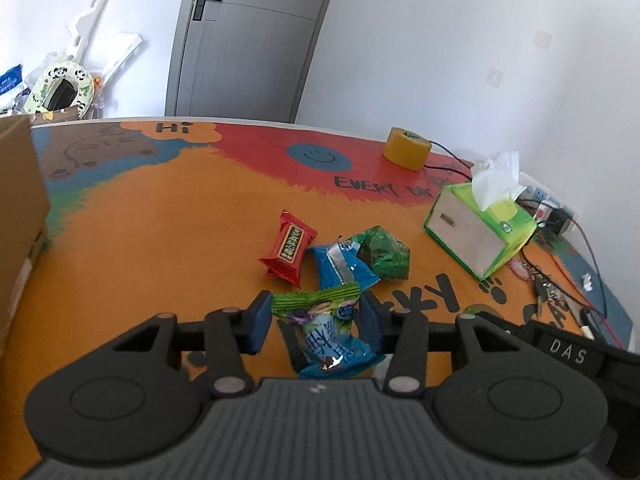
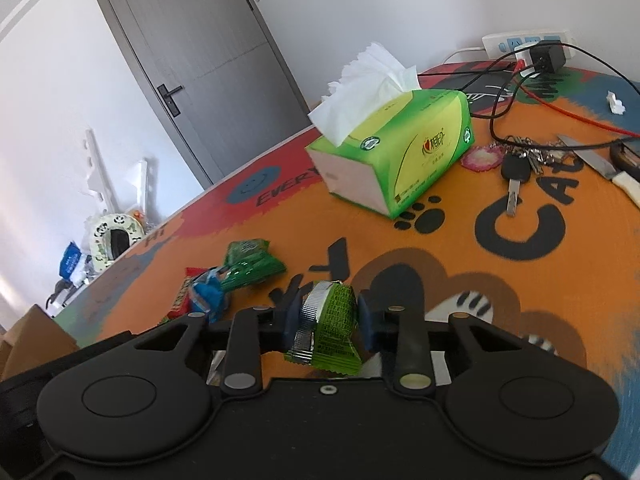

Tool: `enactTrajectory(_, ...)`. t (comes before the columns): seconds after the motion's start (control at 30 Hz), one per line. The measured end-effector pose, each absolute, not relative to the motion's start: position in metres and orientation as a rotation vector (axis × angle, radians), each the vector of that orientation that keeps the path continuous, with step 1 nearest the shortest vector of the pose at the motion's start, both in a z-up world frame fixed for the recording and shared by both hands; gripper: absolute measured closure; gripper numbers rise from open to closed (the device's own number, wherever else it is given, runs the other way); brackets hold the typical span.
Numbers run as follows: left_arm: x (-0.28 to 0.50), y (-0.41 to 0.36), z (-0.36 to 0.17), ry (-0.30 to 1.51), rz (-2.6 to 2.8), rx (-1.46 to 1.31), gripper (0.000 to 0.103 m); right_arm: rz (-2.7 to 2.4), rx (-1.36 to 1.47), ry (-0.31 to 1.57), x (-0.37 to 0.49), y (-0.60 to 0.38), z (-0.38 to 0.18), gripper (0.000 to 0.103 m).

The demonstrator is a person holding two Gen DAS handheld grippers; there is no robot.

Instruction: Organize snacks

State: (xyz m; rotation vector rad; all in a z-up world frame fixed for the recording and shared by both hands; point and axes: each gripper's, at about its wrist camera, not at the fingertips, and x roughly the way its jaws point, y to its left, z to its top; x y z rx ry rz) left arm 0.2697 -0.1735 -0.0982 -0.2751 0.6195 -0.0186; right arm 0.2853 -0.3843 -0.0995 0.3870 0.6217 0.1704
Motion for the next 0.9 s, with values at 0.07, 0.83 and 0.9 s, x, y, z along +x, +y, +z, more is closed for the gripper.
enactTrajectory(0.07, 0.262, -0.17, -0.095, 0.612, -0.021, -0.28, 0.057, 0.18, 0.396, 0.614, 0.278, -0.382, -0.097, 0.072)
enactTrajectory(0.83, 0.196, -0.117, -0.035, 0.468, 0.005, -0.311, 0.057, 0.283, 0.355, 0.508, 0.231, -0.325, -0.044, 0.072)
enactTrajectory(0.9, 0.189, -0.111, -0.029, 0.451, 0.009, -0.311, 0.057, 0.298, 0.347, 0.497, 0.227, -0.318, -0.039, 0.072)
